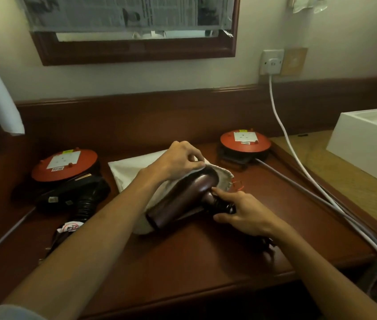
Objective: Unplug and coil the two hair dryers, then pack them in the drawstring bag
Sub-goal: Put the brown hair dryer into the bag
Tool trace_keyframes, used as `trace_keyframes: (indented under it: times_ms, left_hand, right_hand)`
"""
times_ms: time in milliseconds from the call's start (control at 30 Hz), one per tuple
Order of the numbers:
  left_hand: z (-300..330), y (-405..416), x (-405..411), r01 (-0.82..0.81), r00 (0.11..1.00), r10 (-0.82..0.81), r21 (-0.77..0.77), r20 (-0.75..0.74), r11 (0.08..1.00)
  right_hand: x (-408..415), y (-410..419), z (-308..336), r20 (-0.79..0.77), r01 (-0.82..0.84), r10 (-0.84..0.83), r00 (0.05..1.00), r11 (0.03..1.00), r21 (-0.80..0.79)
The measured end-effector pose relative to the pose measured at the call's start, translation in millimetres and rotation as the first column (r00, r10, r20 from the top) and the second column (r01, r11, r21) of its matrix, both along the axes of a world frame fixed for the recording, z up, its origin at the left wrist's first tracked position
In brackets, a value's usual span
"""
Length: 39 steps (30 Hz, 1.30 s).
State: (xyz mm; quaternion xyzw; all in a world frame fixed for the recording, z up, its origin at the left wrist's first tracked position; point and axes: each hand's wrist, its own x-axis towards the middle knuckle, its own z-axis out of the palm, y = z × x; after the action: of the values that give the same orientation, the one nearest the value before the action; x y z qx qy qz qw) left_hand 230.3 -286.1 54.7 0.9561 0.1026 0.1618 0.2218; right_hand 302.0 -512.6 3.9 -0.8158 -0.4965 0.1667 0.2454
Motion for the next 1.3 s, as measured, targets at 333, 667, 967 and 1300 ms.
trace_keyframes:
  times_ms: [333,667,967,1300]
  left_hand:
    - [-3.2,-22.3,-0.9,0.066,0.993,-0.072,0.067,0.098,0.996]
    - [20.1,-39.7,0.1,0.155,0.973,-0.176,0.145,0.148,0.977]
    - [37.1,-25.5,-15.1,0.098,0.973,-0.139,0.218,0.182,0.971]
    - [42.5,-32.3,-10.5,0.136,0.964,-0.182,0.228,0.193,0.964]
  right_hand:
    - [8.4,24.0,8.9,-0.032,0.137,-0.141,0.989,0.984,-0.111]
    - [3.7,81.9,-10.0,-0.144,0.286,-0.255,0.956,0.916,0.281]
    - [18.1,64.0,8.8,-0.152,-0.04,0.021,0.988,0.992,-0.122]
    - [8.5,31.1,-6.6,0.067,0.137,-0.143,0.988,0.987,0.082]
